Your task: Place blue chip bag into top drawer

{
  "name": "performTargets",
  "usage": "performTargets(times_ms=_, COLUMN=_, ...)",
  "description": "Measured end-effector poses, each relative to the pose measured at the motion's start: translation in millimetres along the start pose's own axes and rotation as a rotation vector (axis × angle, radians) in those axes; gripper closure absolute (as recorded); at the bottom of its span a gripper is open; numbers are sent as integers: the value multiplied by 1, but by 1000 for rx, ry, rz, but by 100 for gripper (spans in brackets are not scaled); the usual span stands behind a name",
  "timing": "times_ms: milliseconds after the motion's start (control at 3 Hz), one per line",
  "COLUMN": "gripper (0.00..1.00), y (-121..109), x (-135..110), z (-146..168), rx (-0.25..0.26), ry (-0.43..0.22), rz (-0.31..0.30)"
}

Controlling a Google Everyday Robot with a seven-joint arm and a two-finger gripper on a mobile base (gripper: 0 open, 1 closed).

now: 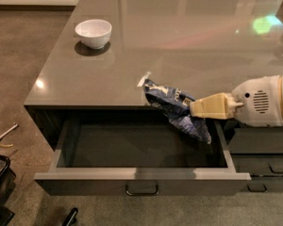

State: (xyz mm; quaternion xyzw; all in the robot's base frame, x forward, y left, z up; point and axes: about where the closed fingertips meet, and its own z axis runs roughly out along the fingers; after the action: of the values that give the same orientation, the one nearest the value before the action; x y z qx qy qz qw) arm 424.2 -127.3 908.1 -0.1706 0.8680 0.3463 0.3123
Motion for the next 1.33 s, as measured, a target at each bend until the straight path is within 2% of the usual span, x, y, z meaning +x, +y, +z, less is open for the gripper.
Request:
performTargets(times_ms=333, gripper=100, y=0, x=1, z=1, rx=-1, ry=3, rz=1)
performTargets(times_ms=667, gripper=100, y=-10, x=21, z=25, rx=-42, ry=18, rz=69)
performTargets(times_ms=1000, gripper=100, y=-26, x=53, z=58, rx=-106, ry=8, rz=177)
performTargets(times_ms=1333, gripper=100, y=-44, x=76, z=88, rx=-116, ry=16, rz=243)
